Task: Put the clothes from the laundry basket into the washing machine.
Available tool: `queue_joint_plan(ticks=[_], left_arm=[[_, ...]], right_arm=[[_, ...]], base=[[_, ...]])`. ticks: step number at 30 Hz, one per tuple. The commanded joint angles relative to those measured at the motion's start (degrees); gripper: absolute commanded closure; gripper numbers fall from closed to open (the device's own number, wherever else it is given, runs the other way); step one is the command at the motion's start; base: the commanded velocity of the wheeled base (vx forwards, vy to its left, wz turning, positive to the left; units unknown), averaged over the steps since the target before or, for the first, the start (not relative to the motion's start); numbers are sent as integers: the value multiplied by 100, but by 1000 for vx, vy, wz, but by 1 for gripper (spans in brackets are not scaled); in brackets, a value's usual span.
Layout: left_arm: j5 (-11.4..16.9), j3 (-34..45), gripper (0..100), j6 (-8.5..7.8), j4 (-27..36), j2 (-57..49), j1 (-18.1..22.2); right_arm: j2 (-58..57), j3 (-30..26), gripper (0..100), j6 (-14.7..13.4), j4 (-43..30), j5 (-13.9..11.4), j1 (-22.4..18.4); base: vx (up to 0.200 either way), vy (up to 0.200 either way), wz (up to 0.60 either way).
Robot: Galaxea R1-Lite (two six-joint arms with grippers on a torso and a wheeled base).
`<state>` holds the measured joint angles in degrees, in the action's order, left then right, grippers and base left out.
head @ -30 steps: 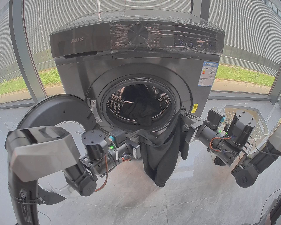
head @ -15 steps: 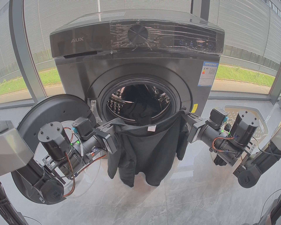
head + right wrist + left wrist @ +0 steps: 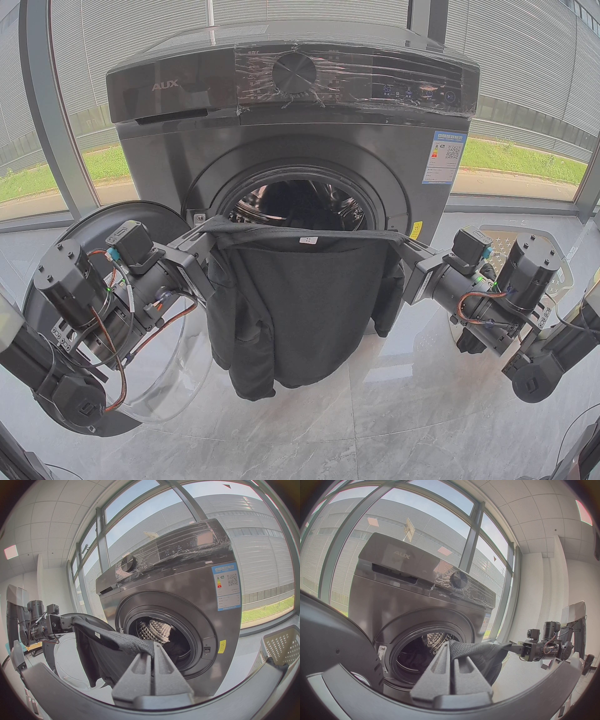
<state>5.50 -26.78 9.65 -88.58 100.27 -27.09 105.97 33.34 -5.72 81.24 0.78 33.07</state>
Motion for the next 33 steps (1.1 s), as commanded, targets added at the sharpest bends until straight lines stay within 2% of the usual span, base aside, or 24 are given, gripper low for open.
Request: queue_joint_plan(ticks=[1,7,18,33], left_arm=[[-5,42,100,-7,-2,-148,19],[-14,33,100,-51,-2,-139,2],[-40,42,100,-43,-2,-157,37],[-49,68,100,-43,-2,-157,63]], right_arm=[[-24,-12,100,9,59,19,41],[-86,6,100,9,94,19,41],[-226,190,100,9,103,19,41],[-253,173,100,9,94,27,41]], base=[[0,0,0],[0,0,0],[0,0,0],[0,0,0]])
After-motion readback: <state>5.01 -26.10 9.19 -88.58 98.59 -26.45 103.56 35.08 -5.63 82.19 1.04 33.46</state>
